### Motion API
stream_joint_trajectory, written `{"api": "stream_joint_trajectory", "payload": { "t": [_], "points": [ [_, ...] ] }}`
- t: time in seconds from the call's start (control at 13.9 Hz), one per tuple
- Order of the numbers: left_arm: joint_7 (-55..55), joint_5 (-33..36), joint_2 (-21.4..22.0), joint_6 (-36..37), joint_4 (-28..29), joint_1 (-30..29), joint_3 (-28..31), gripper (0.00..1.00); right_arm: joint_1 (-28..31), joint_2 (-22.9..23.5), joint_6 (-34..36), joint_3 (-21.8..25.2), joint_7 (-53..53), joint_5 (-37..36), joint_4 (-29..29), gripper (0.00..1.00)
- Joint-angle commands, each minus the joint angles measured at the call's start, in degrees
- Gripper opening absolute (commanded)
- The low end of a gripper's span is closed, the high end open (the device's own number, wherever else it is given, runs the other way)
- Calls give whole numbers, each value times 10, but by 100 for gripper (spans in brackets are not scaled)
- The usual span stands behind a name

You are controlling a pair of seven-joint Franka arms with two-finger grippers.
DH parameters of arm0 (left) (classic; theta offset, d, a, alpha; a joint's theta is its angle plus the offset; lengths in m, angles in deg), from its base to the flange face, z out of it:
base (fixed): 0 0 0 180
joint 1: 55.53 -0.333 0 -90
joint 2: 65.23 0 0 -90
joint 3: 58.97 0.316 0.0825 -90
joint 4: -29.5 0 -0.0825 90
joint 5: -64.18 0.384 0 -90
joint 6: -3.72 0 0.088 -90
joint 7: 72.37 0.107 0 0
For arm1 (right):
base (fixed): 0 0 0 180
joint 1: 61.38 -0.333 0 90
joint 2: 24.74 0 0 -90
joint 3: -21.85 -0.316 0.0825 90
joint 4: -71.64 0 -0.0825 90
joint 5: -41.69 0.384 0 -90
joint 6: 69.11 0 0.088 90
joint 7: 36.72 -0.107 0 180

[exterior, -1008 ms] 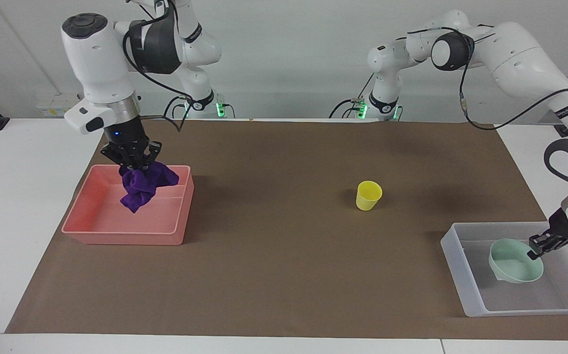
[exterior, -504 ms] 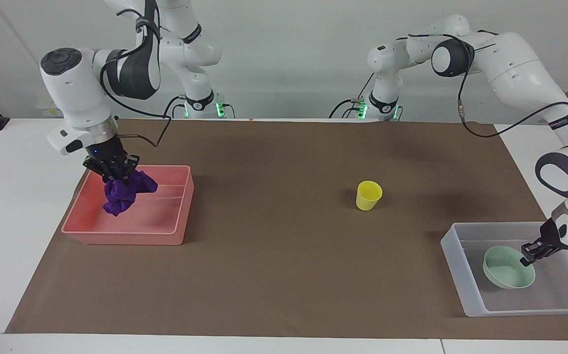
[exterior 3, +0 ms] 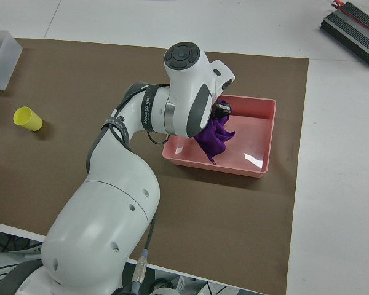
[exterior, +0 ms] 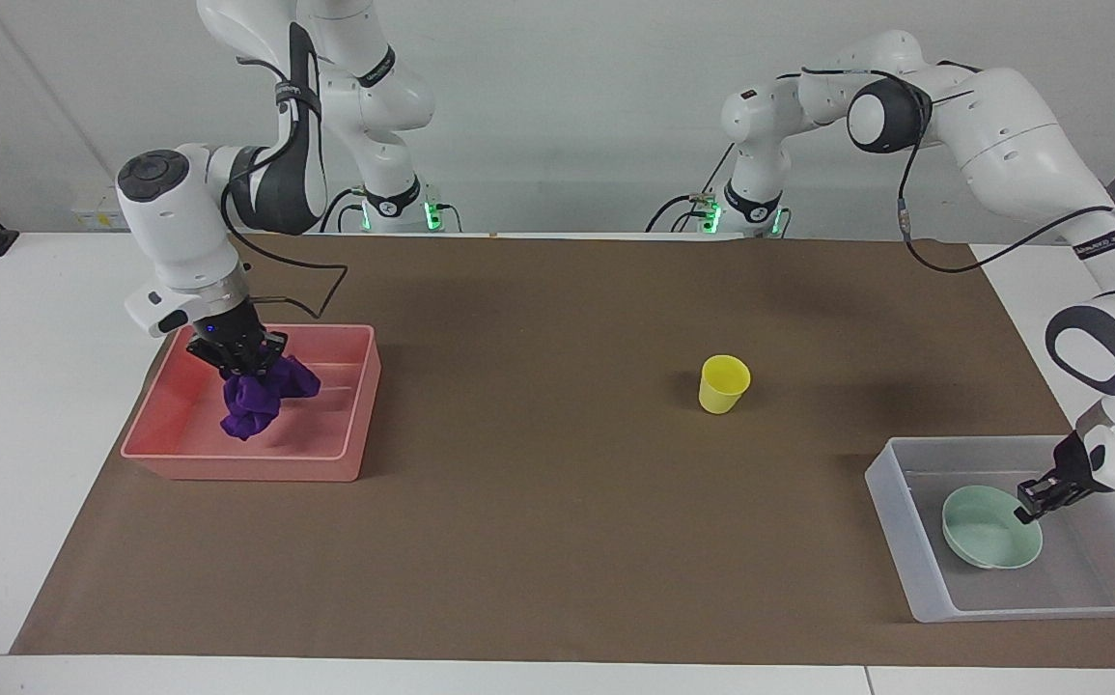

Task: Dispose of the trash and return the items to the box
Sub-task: 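Lower the purple cloth into the pink box and open the right gripper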

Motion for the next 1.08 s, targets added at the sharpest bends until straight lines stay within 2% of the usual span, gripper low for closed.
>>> {"api": "stream_joint_trajectory", "payload": {
  "t": [0.0, 0.14, 0.36, 0.43, 0.5, 0.65, 0.72, 0.86, 1.01],
  "points": [
    [9, -4, 14, -3, 20, -3, 0, 83, 15, 14, -26, -8, 5, 3, 20, 0],
    [11, -4, 28, 1, 25, 3, 0, 100, 16, 25, -37, -8, -2, 3, 20, 0],
    [33, -3, 66, 15, 50, 10, 0, 100, 18, 36, -67, -8, -5, 3, 36, 0],
    [58, -4, 90, 13, 76, 10, 0, 100, 19, 37, -72, -8, -10, 3, 39, 0],
    [69, -4, 116, 8, 108, 11, 0, 100, 19, 37, -73, -8, -14, 3, 39, 19],
    [68, -4, 166, 7, 157, 32, 0, 100, 19, 38, -73, -8, -16, 3, 36, 91],
    [66, -4, 193, 7, 185, 40, 0, 100, 17, 37, -71, -8, -15, 3, 31, 100],
    [63, -4, 244, 6, 245, 56, 0, 100, 10, 27, -56, -8, -17, 3, 14, 100],
    [44, -4, 270, 8, 272, 75, 0, 100, 6, 17, -25, -13, -38, 3, -7, 100]
  ]
}}
